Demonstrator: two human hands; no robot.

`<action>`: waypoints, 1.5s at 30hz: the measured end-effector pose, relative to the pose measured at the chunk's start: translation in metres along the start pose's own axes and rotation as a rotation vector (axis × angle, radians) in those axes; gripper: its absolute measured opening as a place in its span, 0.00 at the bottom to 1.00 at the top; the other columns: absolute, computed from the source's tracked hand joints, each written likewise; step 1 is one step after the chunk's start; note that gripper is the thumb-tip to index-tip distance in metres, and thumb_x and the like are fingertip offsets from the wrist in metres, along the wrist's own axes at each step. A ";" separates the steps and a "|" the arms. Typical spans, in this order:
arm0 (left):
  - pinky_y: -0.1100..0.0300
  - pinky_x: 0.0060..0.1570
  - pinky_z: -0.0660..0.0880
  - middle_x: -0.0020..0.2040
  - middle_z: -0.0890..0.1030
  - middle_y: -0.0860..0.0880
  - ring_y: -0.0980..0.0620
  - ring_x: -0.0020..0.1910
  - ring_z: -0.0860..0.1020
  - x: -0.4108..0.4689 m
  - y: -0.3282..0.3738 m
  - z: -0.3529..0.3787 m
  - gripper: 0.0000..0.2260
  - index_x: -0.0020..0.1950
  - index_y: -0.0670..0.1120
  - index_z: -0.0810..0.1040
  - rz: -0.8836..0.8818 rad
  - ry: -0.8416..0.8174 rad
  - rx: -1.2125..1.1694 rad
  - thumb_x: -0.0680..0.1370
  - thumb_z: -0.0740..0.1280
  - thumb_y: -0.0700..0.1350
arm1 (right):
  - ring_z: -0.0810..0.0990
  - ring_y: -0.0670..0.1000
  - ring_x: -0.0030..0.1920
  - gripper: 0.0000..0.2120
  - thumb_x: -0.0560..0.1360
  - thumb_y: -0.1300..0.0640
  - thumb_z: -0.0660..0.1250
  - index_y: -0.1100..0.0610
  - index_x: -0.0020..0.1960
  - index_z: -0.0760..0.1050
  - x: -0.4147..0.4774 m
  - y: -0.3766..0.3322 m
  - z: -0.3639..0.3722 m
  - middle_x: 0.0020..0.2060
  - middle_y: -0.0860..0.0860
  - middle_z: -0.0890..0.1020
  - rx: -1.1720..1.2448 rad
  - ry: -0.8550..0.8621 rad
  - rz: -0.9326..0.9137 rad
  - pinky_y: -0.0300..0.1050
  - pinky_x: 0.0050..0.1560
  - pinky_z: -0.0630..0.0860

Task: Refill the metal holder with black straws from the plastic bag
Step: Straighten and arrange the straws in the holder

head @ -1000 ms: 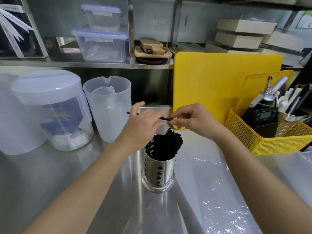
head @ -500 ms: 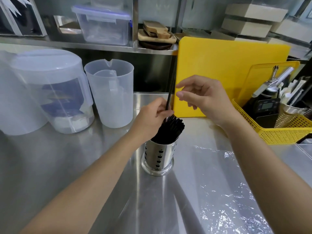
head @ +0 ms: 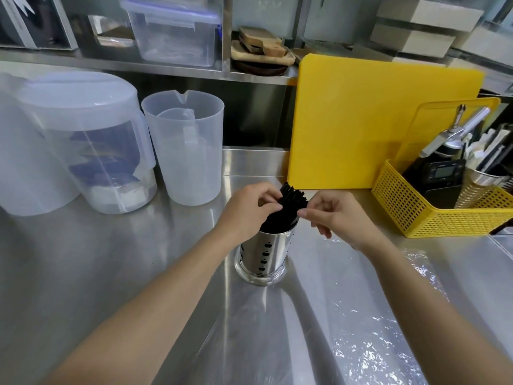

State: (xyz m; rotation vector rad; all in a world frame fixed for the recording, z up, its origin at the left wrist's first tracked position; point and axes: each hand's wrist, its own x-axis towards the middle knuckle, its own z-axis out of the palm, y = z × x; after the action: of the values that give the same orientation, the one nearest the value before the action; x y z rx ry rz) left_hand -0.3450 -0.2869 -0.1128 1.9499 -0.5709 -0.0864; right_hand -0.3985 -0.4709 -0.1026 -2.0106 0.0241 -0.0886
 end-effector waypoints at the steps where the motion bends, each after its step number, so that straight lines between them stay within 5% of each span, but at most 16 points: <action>1: 0.67 0.43 0.72 0.38 0.81 0.55 0.61 0.39 0.77 0.000 -0.002 0.002 0.08 0.43 0.54 0.77 -0.008 -0.004 0.026 0.72 0.69 0.40 | 0.71 0.46 0.20 0.11 0.65 0.53 0.75 0.55 0.33 0.74 -0.001 0.003 0.002 0.21 0.49 0.76 -0.025 0.018 0.016 0.38 0.20 0.66; 6: 0.71 0.38 0.70 0.40 0.79 0.53 0.54 0.41 0.77 -0.001 -0.007 0.006 0.08 0.47 0.52 0.77 -0.004 -0.031 0.127 0.72 0.70 0.41 | 0.69 0.46 0.23 0.16 0.64 0.45 0.75 0.53 0.31 0.71 -0.003 0.013 0.017 0.24 0.49 0.74 -0.221 0.120 0.033 0.40 0.24 0.65; 9: 0.68 0.45 0.70 0.45 0.78 0.53 0.55 0.46 0.76 -0.001 -0.007 0.006 0.09 0.52 0.50 0.75 0.022 0.015 0.099 0.73 0.69 0.42 | 0.69 0.44 0.21 0.13 0.69 0.50 0.72 0.56 0.33 0.72 0.001 0.014 0.023 0.26 0.53 0.75 -0.177 0.169 0.022 0.37 0.22 0.66; 14: 0.77 0.44 0.70 0.42 0.78 0.58 0.63 0.44 0.76 -0.003 -0.007 0.003 0.05 0.48 0.51 0.76 0.038 0.024 0.087 0.75 0.66 0.42 | 0.70 0.46 0.19 0.08 0.73 0.58 0.69 0.53 0.36 0.74 0.005 0.013 0.025 0.24 0.50 0.75 -0.051 0.122 0.024 0.38 0.22 0.68; 24: 0.76 0.46 0.69 0.43 0.79 0.55 0.58 0.46 0.77 0.000 0.001 0.011 0.07 0.49 0.49 0.78 0.123 0.027 0.080 0.73 0.67 0.39 | 0.67 0.48 0.18 0.09 0.71 0.62 0.70 0.53 0.34 0.77 0.010 0.014 0.020 0.19 0.48 0.73 0.128 0.095 -0.027 0.35 0.21 0.63; 31: 0.56 0.54 0.69 0.49 0.76 0.54 0.52 0.52 0.72 0.004 0.004 0.012 0.12 0.54 0.49 0.76 0.158 -0.021 0.256 0.71 0.70 0.46 | 0.68 0.47 0.20 0.09 0.69 0.62 0.72 0.53 0.33 0.78 0.013 0.009 0.019 0.21 0.49 0.75 0.214 0.082 -0.060 0.36 0.20 0.64; 39: 0.60 0.47 0.62 0.39 0.69 0.58 0.54 0.48 0.67 0.011 0.003 0.012 0.09 0.51 0.51 0.79 0.143 -0.009 0.317 0.72 0.69 0.48 | 0.68 0.48 0.20 0.09 0.70 0.62 0.71 0.53 0.32 0.78 0.015 0.011 0.022 0.22 0.51 0.75 0.262 0.078 -0.052 0.37 0.19 0.63; 45: 0.57 0.53 0.64 0.45 0.75 0.53 0.51 0.50 0.71 0.012 0.005 0.012 0.07 0.50 0.47 0.79 0.180 0.000 0.354 0.73 0.68 0.45 | 0.69 0.46 0.21 0.10 0.70 0.63 0.71 0.50 0.33 0.79 0.014 0.012 0.023 0.21 0.47 0.76 0.245 0.073 -0.050 0.36 0.19 0.65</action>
State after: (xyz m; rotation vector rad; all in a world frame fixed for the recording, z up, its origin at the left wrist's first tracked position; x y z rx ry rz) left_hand -0.3396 -0.3036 -0.1113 2.2272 -0.8017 0.1377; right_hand -0.3826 -0.4566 -0.1225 -1.7623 0.0090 -0.1878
